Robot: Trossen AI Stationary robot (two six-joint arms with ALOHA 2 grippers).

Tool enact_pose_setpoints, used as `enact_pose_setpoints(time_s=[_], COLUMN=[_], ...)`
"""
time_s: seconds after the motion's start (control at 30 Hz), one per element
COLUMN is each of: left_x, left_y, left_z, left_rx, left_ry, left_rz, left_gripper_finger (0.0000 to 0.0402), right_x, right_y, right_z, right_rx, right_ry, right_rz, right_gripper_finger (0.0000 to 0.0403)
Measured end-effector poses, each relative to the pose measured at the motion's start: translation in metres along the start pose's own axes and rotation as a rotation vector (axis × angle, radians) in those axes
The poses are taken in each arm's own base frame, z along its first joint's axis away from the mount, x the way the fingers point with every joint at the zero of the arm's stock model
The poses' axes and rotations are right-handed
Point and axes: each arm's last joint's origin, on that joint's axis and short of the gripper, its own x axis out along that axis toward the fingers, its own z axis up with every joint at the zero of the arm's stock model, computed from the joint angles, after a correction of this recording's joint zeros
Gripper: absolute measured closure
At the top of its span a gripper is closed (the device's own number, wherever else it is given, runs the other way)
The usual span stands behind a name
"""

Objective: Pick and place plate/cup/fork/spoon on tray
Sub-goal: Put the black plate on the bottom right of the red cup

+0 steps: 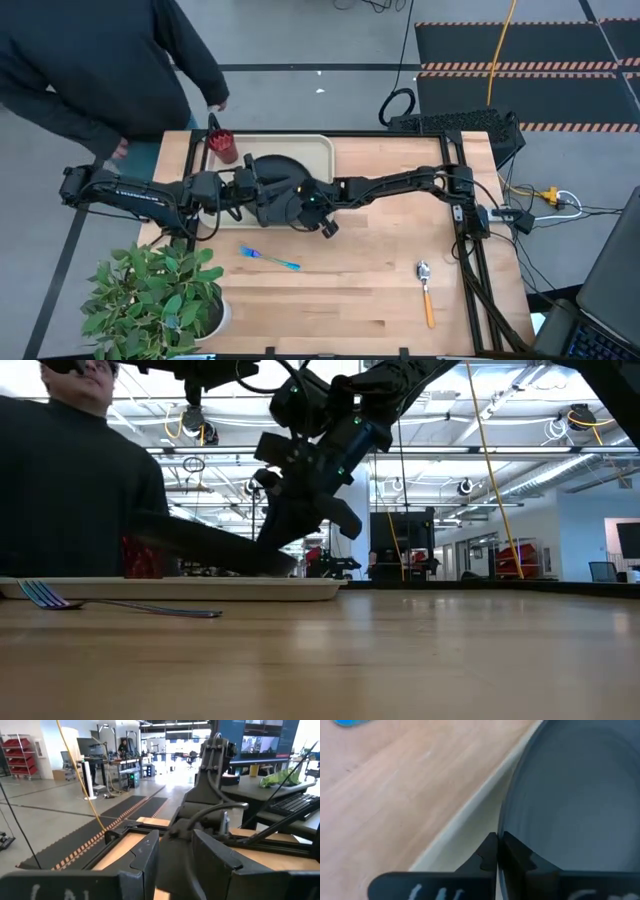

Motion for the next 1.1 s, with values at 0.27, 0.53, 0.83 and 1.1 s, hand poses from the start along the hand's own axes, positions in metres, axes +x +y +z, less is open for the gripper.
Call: enact_pose_setpoints(time_s=[0.27, 0.53, 0.83, 1.1], left_x=[0.0, 0.0, 0.0, 0.0], left_y=[0.0, 0.0, 0.0, -0.002], left_z=[0.0, 0.0, 0.0, -0.001], left_rx=[0.002, 0.006, 0.002, -0.004], left_ry=[-0.002, -0.002, -0.001, 0.011], left_rz=[-0.003, -0.006, -0.006, -0.012], left_gripper_finger=[0.0279, 0.0279, 0.0279, 0.0279], right_x=[-0.001, -0.001, -0.001, -0.019], right_y=[-0.011, -0.009, -0.008, -0.004], right_z=[-0.008, -0.005, -0.007, -0.017], right_rx=[0.029, 0.062, 0.233, 0.338], right_ry=[-0.017, -0.029, 0.008, 0.254], right_rz=[-0.024, -0.028, -0.032, -0.106], right_gripper_finger=[0.0403, 0.0376, 0.0302, 0.0263])
